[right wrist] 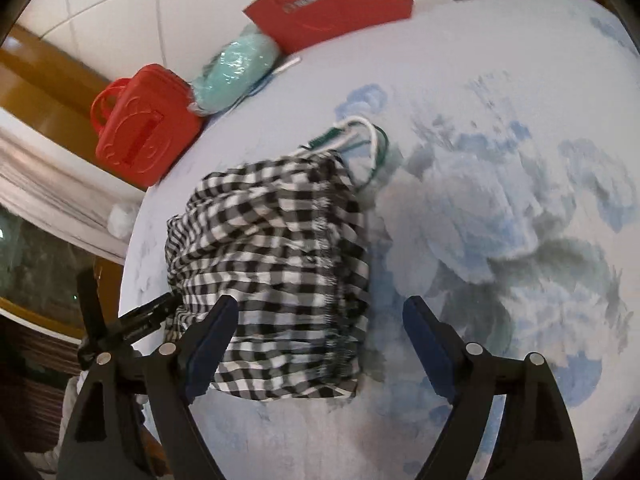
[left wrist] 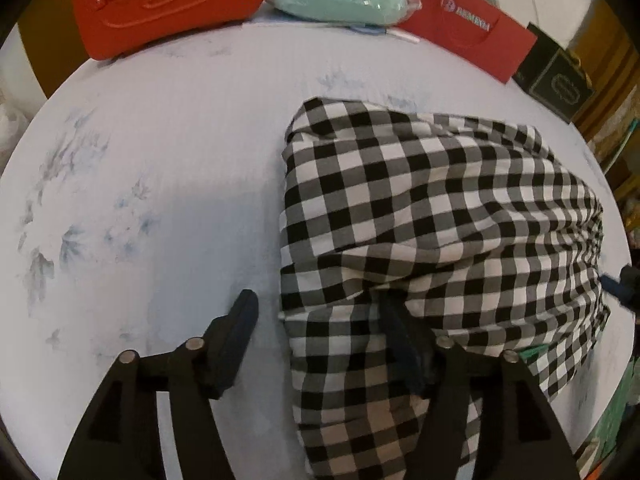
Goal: Fold clothes
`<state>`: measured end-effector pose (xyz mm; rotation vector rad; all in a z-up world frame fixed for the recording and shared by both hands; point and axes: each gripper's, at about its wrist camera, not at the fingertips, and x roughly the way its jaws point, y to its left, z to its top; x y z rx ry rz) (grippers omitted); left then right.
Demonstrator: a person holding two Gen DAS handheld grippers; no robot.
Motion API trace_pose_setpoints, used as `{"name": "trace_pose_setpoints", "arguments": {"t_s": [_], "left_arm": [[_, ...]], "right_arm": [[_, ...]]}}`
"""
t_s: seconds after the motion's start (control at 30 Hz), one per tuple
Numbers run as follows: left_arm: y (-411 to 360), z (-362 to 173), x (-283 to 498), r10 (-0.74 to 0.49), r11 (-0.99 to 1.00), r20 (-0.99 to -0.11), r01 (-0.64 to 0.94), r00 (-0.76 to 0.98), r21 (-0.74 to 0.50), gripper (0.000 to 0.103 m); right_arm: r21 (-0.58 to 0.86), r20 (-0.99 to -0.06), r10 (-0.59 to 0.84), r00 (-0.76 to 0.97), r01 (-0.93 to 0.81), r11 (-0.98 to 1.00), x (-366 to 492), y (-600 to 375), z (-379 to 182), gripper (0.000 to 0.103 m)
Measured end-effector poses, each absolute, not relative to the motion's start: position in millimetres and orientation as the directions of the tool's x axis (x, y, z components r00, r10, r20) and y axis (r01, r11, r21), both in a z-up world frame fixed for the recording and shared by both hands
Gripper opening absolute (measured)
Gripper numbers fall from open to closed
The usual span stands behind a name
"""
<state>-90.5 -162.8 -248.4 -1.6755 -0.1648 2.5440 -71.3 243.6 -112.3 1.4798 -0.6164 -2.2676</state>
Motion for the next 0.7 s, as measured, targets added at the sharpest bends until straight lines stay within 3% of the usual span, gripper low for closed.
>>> {"name": "trace_pose_setpoints", "arguments": {"t_s": [0.13,0.7], "left_arm": [[-183,-247,-94,0.186,-0.976,-0.893,0.03,-0.411,-0.217,0.06],[-178,-253,-130,0.228,-0.97,-0.88,-0.014,-0.417,-0.245,0.052]], "right_arm": [[0.553,-0.76,-0.54,-0.363,0.076,-0.83,-75,241,-121,0.084],[0.614,-0.719,-0.604,-0.344,0.093,-0.784,-103,228,-139,0.083]]}}
